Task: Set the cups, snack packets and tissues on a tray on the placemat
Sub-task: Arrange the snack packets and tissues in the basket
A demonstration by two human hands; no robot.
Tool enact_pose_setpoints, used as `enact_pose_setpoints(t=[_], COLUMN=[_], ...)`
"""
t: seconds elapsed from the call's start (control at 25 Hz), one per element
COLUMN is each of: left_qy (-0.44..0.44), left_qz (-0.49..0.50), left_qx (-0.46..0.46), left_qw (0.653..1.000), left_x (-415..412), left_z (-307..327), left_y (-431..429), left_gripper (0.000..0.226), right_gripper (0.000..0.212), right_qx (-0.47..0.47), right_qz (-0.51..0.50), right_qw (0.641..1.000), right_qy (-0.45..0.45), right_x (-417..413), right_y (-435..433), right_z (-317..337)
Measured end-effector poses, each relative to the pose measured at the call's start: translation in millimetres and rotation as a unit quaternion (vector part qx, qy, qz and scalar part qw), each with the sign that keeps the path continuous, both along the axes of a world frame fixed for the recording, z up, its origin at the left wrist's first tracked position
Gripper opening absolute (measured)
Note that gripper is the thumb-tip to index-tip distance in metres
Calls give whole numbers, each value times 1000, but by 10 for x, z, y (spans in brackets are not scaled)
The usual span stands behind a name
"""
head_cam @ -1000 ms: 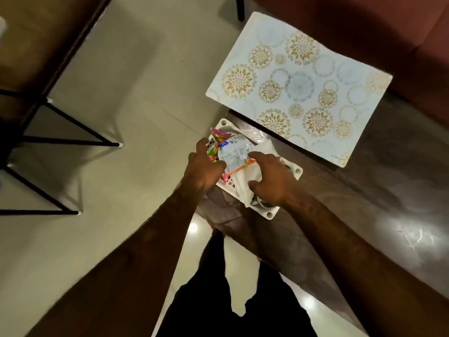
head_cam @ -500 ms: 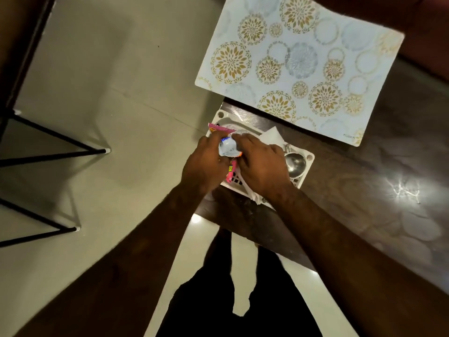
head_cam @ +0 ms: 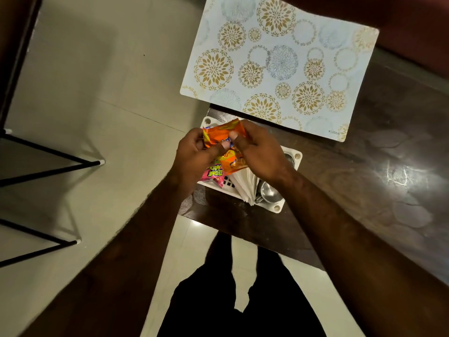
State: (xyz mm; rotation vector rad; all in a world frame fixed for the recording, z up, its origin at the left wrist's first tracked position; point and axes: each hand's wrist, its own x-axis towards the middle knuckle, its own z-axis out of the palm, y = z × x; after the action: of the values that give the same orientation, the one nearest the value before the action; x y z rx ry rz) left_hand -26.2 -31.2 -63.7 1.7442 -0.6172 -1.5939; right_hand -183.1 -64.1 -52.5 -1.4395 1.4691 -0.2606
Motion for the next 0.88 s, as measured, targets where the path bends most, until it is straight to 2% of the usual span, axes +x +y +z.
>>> enact_pose_setpoints(t=[0.12, 0.2, 0.36, 0.48, 0.56, 0.72, 0.8, 0.88], left_qy=[13, 22, 27, 41, 14, 22, -3, 13], left_qz=[-14, -15, -24, -5, -11, 86, 74, 50], left_qx=[22, 36, 53, 73, 54, 65, 83, 94], left_qw=[1000, 999, 998, 996, 998, 994, 994, 994], left_x=[-32, -58, -41, -2, 37, 150, 211, 216], left_z=[-45, -63, -116, -121, -133, -155, -191, -213], left_y=[34, 42, 45, 34, 34, 117, 191, 231], left_gripper=[35, 34, 41, 27, 15, 19, 21, 25], right_gripper=[23, 16, 22, 19, 22, 31, 34, 34], right_qx=[-4, 16, 50, 74, 76, 78, 74, 65], right_qz=[-36, -72, -89, -55, -49, -134, -107, -17], right_qw=[999, 997, 995, 996, 996, 988, 991, 996], right_qy=[-17, -35, -23, -16, 0, 25, 41, 51], right_x=[-67, -78, -90, -108, -109, -174, -235, -222], right_y=[6, 34, -12, -50, -61, -150, -187, -191], right_z=[-50, -89, -167, -189, -208, -255, -282, -296])
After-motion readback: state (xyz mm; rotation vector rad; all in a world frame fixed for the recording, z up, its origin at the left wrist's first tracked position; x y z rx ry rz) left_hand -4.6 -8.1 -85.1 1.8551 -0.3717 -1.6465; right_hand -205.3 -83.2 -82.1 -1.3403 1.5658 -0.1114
